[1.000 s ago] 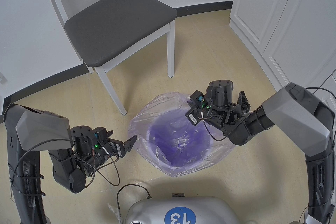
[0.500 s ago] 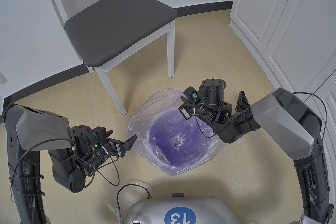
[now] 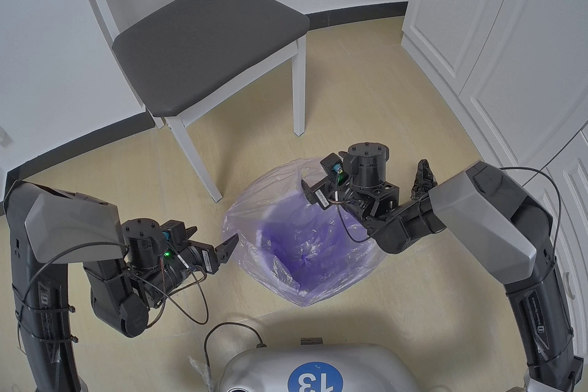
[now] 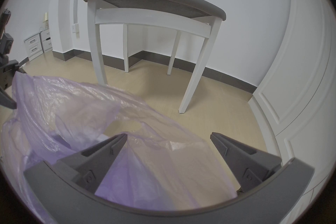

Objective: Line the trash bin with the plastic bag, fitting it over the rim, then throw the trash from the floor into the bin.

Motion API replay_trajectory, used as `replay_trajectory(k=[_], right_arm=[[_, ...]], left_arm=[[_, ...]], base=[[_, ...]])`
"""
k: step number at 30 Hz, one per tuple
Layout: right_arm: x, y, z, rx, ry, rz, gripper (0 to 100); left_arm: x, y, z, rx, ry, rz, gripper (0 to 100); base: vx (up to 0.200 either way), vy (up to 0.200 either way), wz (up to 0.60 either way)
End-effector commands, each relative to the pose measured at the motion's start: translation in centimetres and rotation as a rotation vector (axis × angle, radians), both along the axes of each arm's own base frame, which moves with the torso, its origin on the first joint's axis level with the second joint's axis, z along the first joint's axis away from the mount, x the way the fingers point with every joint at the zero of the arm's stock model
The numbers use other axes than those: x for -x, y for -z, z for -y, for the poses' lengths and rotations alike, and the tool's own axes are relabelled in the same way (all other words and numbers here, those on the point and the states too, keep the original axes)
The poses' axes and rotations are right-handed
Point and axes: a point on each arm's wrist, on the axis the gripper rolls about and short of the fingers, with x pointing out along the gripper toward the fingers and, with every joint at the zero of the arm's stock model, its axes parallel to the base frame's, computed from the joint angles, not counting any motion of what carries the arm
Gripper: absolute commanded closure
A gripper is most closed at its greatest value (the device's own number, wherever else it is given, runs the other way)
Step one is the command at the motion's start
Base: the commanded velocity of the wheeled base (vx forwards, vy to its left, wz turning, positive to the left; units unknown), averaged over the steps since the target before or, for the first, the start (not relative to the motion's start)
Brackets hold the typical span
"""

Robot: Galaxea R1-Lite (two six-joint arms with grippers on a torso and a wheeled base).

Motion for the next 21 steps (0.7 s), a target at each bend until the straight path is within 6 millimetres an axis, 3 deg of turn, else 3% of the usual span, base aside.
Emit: replay_trajectory(k=[1, 3, 4, 5, 10, 14, 21], right_arm=[[1.1, -2.6, 0.5, -0.061, -0.01, -0.009, 0], [1.3, -3.7, 0.5, -0.114, -0.006, -0.007, 0], [1.9, -5.8, 0.8, -0.172, -0.002, -0.001, 0], [2.3, -6.7, 1.2, -0.185, 0.001, -0.012, 0], [4.6, -9.4, 2.5, -0.232, -0.04, -0.156, 0], [5.5, -10.0, 2.9, -0.269, -0.043, -0.251, 0], [4.8, -8.4, 3.8, -0.251, -0.004, -0.306, 0]], left_arm=[[0.0, -0.4, 0.0, 0.008, 0.001, 0.021, 0], [0.0, -0.6, 0.0, 0.009, 0.004, 0.026, 0], [0.2, -0.9, 0.1, 0.012, 0.009, 0.035, 0], [0.3, -1.2, 0.2, 0.014, 0.015, 0.039, 0], [0.0, -2.0, 0.4, 0.025, 0.023, 0.076, 0], [-0.1, -2.9, 0.5, 0.024, 0.054, 0.099, 0], [-0.8, -5.1, 1.7, -0.004, 0.149, 0.102, 0]], base=[[0.0, 0.0, 0.0], [0.0, 0.0, 0.0], [0.0, 0.0, 0.0], [0.0, 0.0, 0.0], [0.0, 0.0, 0.0], [0.0, 0.0, 0.0], [0.0, 0.0, 0.0]])
